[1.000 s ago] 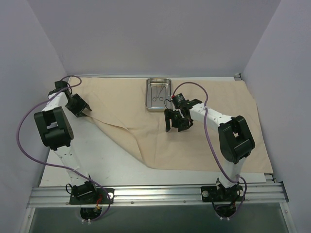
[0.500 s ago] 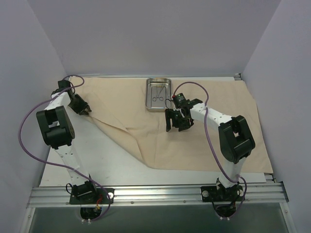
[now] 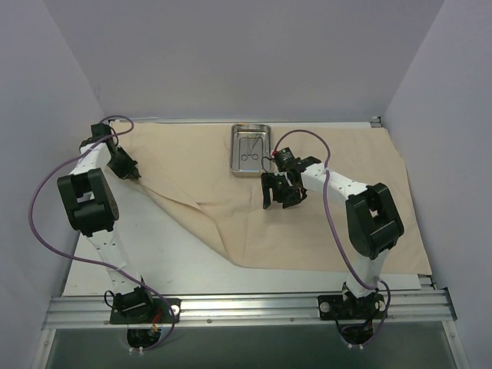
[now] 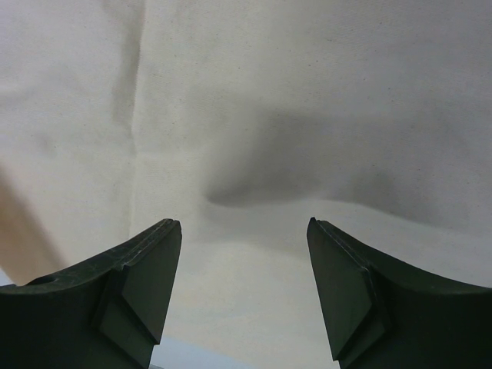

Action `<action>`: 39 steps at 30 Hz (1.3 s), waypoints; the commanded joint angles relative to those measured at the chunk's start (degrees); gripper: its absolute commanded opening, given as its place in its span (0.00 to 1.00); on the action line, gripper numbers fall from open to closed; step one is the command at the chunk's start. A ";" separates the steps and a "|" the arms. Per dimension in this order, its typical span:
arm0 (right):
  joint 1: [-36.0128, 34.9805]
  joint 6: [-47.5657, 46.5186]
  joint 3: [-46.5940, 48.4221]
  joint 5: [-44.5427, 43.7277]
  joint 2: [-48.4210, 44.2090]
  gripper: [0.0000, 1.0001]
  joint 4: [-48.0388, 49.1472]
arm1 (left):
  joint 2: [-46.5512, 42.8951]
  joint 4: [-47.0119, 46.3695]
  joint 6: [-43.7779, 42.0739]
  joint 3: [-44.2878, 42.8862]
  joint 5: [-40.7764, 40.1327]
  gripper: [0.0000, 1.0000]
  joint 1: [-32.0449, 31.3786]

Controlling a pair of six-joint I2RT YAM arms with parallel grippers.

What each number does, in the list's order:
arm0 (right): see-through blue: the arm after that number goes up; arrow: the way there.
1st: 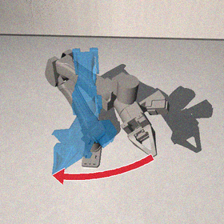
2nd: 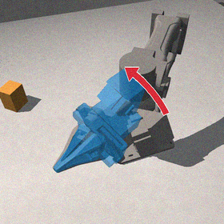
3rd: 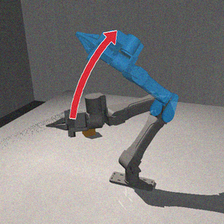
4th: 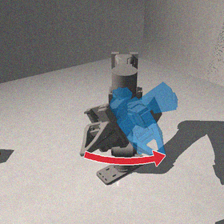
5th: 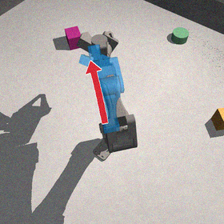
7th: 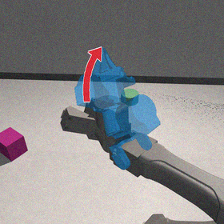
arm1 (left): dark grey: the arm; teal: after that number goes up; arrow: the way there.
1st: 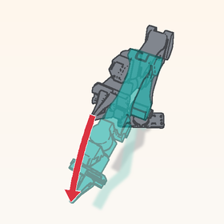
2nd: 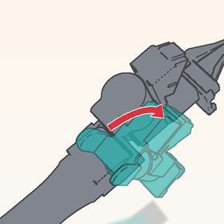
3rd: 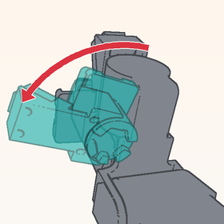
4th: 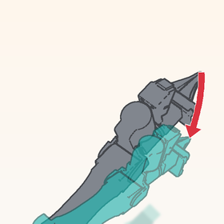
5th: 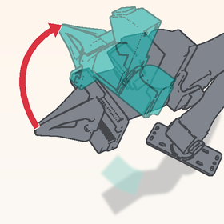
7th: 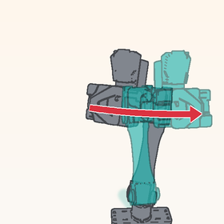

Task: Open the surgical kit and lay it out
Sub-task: Smooth out the surgical kit at the center of the board.

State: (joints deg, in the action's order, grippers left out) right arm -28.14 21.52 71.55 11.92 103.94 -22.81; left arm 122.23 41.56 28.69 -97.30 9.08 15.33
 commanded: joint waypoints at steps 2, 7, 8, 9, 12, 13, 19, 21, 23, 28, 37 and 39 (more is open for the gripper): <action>0.28 -1.04 1.58 0.91 0.47 0.68 -1.63 | -5.25 4.83 -3.72 -4.12 -3.28 0.08 -0.04; 0.28 -1.22 1.23 1.17 -0.23 0.67 -1.45 | -5.78 5.46 -5.22 -4.22 -2.14 0.26 -0.13; 0.28 -1.30 1.05 1.17 -0.40 0.68 -1.36 | -5.34 5.46 -5.22 -4.30 -1.70 0.26 -0.13; 0.28 -1.30 0.79 1.17 -0.84 0.68 -1.45 | -5.08 5.46 -5.13 -4.39 -1.52 0.26 -0.13; 0.19 -1.22 -0.35 0.82 -1.63 0.68 -1.36 | -4.20 5.46 -4.61 -4.66 -1.17 0.14 -0.30; 0.28 -1.22 -0.62 0.82 -1.90 0.68 -1.36 | -4.11 5.20 -4.52 -4.57 -1.00 0.12 -0.39; 0.28 -1.22 -0.97 0.65 -2.34 0.68 -1.71 | -4.55 5.81 -3.99 -4.39 -3.35 0.02 -0.48; 0.28 -1.13 -0.62 0.65 -2.51 0.68 -1.89 | -4.81 10.54 -4.25 -5.35 -6.08 0.02 -0.39; 0.28 -1.30 -0.27 0.73 -2.51 0.68 -1.89 | -5.86 16.67 -4.08 -6.41 -12.66 0.02 -0.39; 0.28 -1.83 0.61 1.17 -1.99 0.68 -1.98 | -11.92 25.23 -1.19 -1.07 -19.19 0.02 -0.22; -0.33 -2.97 0.09 3.11 -2.25 0.68 -2.94 | -33.98 32.59 6.29 20.74 -22.52 0.02 -0.22; -0.86 -3.06 -0.09 3.28 -2.60 0.68 -3.47 | -38.29 34.37 6.73 21.79 -26.28 0.02 -0.22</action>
State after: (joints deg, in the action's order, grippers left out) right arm -28.25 19.59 70.67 14.11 103.90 -23.27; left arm 88.84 70.00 32.93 -76.82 -11.25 15.05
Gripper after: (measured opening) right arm 0.675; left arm 0.034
